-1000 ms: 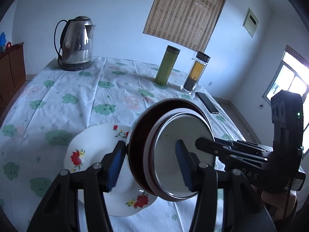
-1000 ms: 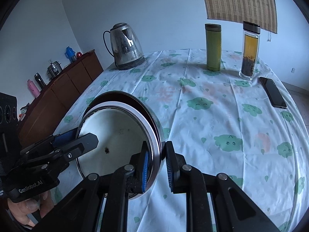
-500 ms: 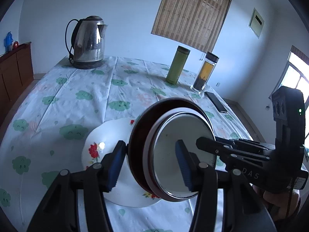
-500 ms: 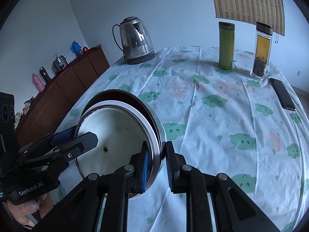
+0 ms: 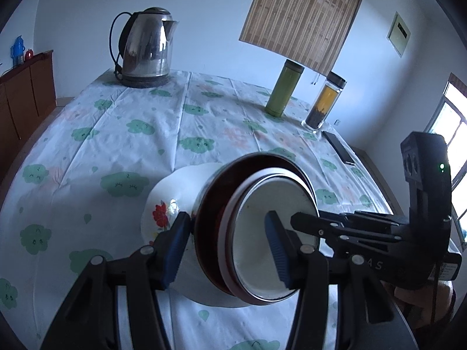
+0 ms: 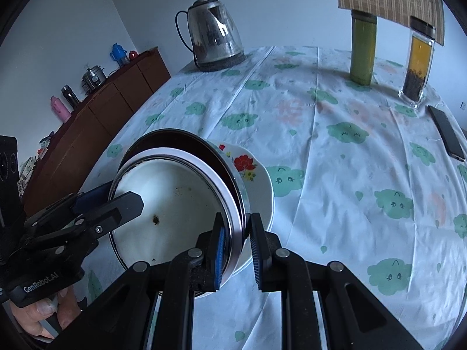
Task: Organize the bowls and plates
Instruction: 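Lift the bowl stack with both grippers and lower it onto the red-flower plate, then open both grippers and release the bowl stack on the plate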
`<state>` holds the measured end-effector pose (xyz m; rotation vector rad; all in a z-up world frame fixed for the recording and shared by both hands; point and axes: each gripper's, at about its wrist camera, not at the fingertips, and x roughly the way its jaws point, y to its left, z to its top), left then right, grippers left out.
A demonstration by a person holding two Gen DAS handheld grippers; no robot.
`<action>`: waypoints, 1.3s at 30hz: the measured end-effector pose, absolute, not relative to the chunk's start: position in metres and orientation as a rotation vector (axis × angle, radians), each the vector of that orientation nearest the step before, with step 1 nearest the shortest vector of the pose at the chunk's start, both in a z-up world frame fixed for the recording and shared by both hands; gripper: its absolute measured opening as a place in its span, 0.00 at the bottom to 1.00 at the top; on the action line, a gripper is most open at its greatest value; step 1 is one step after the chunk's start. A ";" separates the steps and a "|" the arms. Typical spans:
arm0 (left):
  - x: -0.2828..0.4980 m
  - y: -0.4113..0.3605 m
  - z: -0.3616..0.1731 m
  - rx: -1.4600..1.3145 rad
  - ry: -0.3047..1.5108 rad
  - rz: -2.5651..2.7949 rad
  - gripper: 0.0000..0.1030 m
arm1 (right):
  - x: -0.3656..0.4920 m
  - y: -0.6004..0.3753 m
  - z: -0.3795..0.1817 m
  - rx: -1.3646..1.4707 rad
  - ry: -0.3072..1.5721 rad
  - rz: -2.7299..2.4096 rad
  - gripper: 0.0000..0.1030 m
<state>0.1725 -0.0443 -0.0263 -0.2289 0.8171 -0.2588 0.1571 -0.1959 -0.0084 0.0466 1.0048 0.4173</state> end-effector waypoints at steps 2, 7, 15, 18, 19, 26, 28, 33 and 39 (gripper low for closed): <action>0.175 -0.042 -0.027 -0.233 0.818 -0.256 0.50 | 0.160 -0.194 -0.011 0.050 1.021 0.426 0.18; 0.188 -0.033 -0.032 -0.268 0.855 -0.269 0.50 | 0.170 -0.192 -0.009 0.060 1.047 0.448 0.17; 0.211 -0.014 -0.045 -0.379 0.915 -0.312 0.50 | 0.189 -0.184 -0.001 0.055 1.060 0.456 0.19; 0.214 -0.014 -0.048 -0.374 0.901 -0.317 0.50 | 0.192 -0.183 -0.002 0.061 1.043 0.454 0.23; 0.215 -0.013 -0.049 -0.383 0.894 -0.327 0.50 | 0.194 -0.182 -0.004 0.063 1.033 0.453 0.27; 0.214 -0.011 -0.048 -0.428 0.871 -0.385 0.60 | 0.197 -0.182 -0.015 0.088 1.004 0.463 0.43; 0.209 -0.009 -0.046 -0.440 0.850 -0.400 0.60 | 0.194 -0.185 -0.015 0.103 0.984 0.467 0.54; 0.195 -0.015 -0.032 -0.381 0.774 -0.373 0.64 | 0.181 -0.198 -0.004 0.127 0.885 0.438 0.60; 0.178 -0.029 -0.019 -0.234 0.693 -0.256 0.66 | 0.164 -0.212 0.005 0.143 0.802 0.406 0.61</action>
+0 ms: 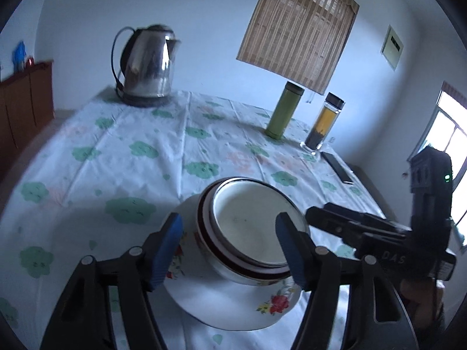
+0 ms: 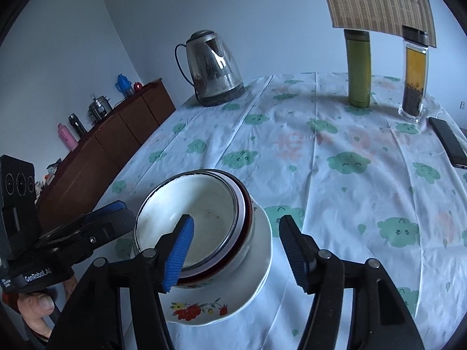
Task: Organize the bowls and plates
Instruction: 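Open both grippers and release the bowl stack on the plate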
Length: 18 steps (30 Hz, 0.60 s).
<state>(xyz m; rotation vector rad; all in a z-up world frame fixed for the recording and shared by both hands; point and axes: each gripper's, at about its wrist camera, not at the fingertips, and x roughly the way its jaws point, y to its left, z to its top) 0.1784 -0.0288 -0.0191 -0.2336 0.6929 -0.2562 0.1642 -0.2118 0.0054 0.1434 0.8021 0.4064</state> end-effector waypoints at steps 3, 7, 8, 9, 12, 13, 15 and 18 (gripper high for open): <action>0.169 -0.034 -0.014 -0.177 0.635 -0.203 0.68 | 0.145 -0.218 0.012 0.115 0.690 0.365 0.61; 0.161 -0.039 -0.011 -0.137 0.570 -0.168 0.72 | 0.120 -0.227 0.020 0.086 0.505 0.308 0.65; 0.160 -0.040 -0.011 -0.137 0.556 -0.168 0.72 | 0.115 -0.229 0.021 0.084 0.469 0.297 0.67; 0.158 -0.041 -0.011 -0.137 0.538 -0.168 0.72 | 0.110 -0.232 0.021 0.083 0.422 0.284 0.71; 0.157 -0.045 -0.011 -0.129 0.497 -0.159 0.72 | 0.101 -0.236 0.024 0.076 0.332 0.266 0.73; 0.157 -0.047 -0.010 -0.122 0.481 -0.160 0.73 | 0.099 -0.235 0.025 0.065 0.308 0.261 0.73; 0.157 -0.050 -0.010 -0.104 0.441 -0.146 0.74 | 0.098 -0.234 0.024 0.048 0.285 0.258 0.73; 0.155 -0.052 -0.012 -0.117 0.403 -0.141 0.86 | 0.098 -0.231 0.019 0.043 0.267 0.273 0.73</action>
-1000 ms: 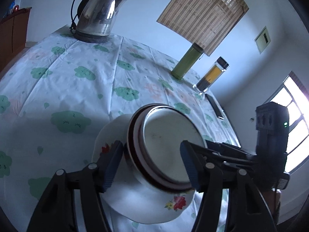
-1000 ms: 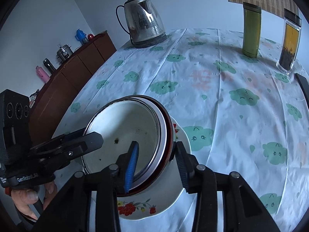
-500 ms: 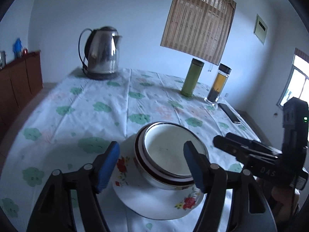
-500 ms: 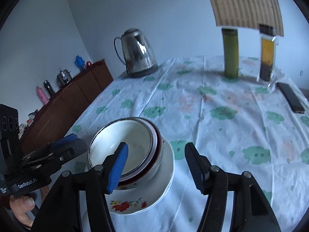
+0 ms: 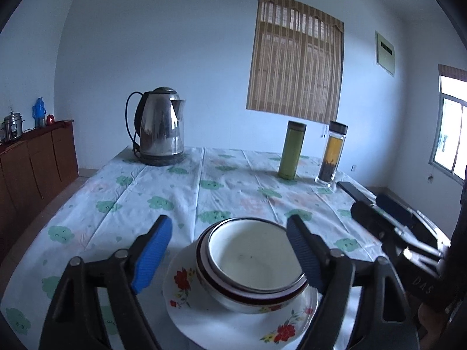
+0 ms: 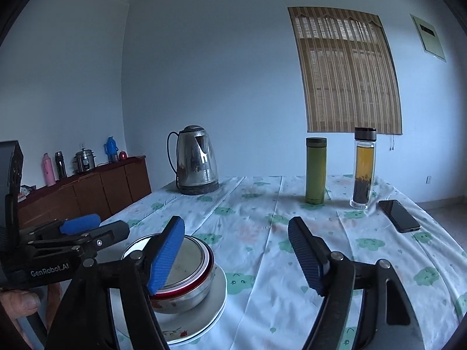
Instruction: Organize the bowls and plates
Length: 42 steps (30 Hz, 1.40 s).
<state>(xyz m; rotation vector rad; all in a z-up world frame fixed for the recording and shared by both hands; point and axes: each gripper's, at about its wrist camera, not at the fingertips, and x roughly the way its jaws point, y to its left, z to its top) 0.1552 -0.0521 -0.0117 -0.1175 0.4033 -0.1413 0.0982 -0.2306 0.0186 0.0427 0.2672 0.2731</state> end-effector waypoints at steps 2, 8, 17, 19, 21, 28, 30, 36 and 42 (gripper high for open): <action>0.153 -0.053 -0.013 -0.123 0.380 -0.147 0.89 | 0.100 -0.228 0.014 0.035 0.284 0.280 0.73; 0.155 -0.055 -0.016 -0.117 0.367 -0.146 0.90 | 0.094 -0.222 0.015 -0.011 0.273 0.278 0.73; 0.154 -0.050 -0.020 -0.111 0.362 -0.113 0.92 | 0.087 -0.227 0.018 0.009 0.230 0.266 0.74; 0.152 -0.050 -0.020 -0.112 0.358 -0.113 0.92 | 0.087 -0.227 0.018 0.009 0.234 0.267 0.74; 0.152 -0.050 -0.021 -0.104 0.356 -0.107 0.92 | 0.087 -0.227 0.017 0.006 0.233 0.263 0.74; 0.151 -0.049 -0.021 -0.105 0.363 -0.101 0.92 | 0.087 -0.229 0.016 0.012 0.234 0.251 0.74; 0.151 -0.049 -0.021 -0.105 0.368 -0.099 0.93 | 0.086 -0.228 0.016 0.008 0.231 0.249 0.74; 0.153 -0.048 -0.022 -0.103 0.380 -0.091 0.94 | 0.082 -0.223 0.016 -0.021 0.213 0.244 0.74; 0.154 -0.047 -0.022 -0.105 0.386 -0.092 0.95 | 0.081 -0.223 0.016 -0.027 0.203 0.238 0.74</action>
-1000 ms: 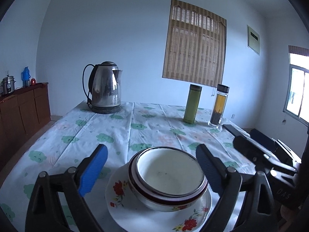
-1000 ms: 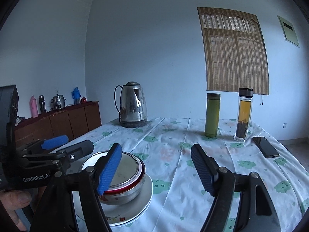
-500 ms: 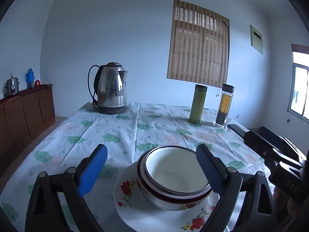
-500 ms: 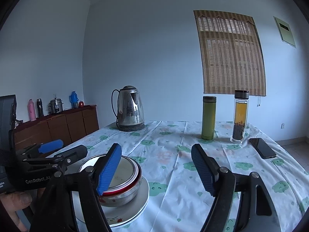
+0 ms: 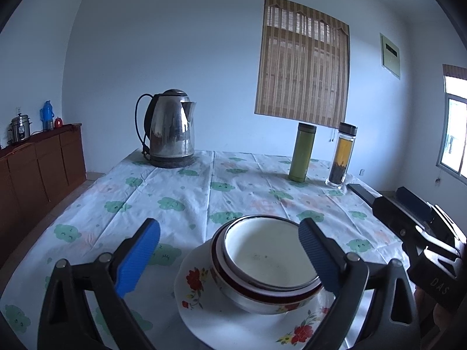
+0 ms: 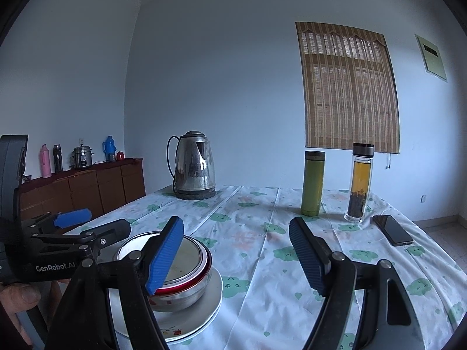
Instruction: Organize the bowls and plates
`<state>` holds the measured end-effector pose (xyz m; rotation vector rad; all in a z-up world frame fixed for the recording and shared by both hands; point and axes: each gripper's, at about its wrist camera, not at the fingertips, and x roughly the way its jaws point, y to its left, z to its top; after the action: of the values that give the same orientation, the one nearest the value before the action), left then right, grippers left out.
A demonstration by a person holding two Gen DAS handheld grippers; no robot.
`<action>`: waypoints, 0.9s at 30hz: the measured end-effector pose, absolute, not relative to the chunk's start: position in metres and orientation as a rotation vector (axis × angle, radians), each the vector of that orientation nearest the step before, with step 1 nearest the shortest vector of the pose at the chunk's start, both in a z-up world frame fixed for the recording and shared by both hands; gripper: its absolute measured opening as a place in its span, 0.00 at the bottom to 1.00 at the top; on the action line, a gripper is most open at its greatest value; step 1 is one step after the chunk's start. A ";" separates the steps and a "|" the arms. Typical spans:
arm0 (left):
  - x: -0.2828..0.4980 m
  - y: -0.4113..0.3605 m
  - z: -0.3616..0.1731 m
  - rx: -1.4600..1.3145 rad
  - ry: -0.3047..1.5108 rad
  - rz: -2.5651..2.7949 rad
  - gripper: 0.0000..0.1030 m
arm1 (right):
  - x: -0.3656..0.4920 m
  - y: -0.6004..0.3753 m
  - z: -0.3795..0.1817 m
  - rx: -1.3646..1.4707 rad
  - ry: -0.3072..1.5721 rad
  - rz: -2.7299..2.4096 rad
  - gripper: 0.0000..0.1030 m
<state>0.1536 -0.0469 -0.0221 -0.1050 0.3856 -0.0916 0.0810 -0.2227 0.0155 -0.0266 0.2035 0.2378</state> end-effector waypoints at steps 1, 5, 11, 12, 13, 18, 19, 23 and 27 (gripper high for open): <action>0.154 -0.047 -0.022 -0.106 0.388 -0.090 0.95 | 0.081 -0.223 0.016 -0.026 0.203 0.237 0.74; 0.154 -0.045 -0.022 -0.112 0.389 -0.091 0.95 | 0.079 -0.223 0.016 -0.025 0.201 0.237 0.74; 0.154 -0.045 -0.022 -0.109 0.390 -0.089 0.96 | 0.079 -0.220 0.016 -0.040 0.201 0.241 0.74; 0.153 -0.045 -0.022 -0.109 0.389 -0.087 0.96 | 0.078 -0.220 0.016 -0.040 0.198 0.244 0.74; 0.153 -0.045 -0.023 -0.108 0.389 -0.086 0.96 | 0.078 -0.219 0.016 -0.041 0.197 0.246 0.75; 0.153 -0.044 -0.022 -0.115 0.397 -0.084 1.00 | 0.078 -0.217 0.016 -0.052 0.191 0.245 0.75; 0.152 -0.044 -0.022 -0.115 0.394 -0.080 1.00 | 0.078 -0.217 0.016 -0.052 0.189 0.245 0.75; 0.152 -0.042 -0.021 -0.118 0.395 -0.079 1.00 | 0.078 -0.216 0.016 -0.055 0.186 0.245 0.75; 0.153 -0.043 -0.020 -0.109 0.404 -0.069 1.00 | 0.077 -0.214 0.015 -0.066 0.183 0.245 0.75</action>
<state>0.1527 -0.0427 -0.0203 -0.1091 0.4044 -0.0695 0.0772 -0.2136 0.0149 -0.0664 0.1827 0.2452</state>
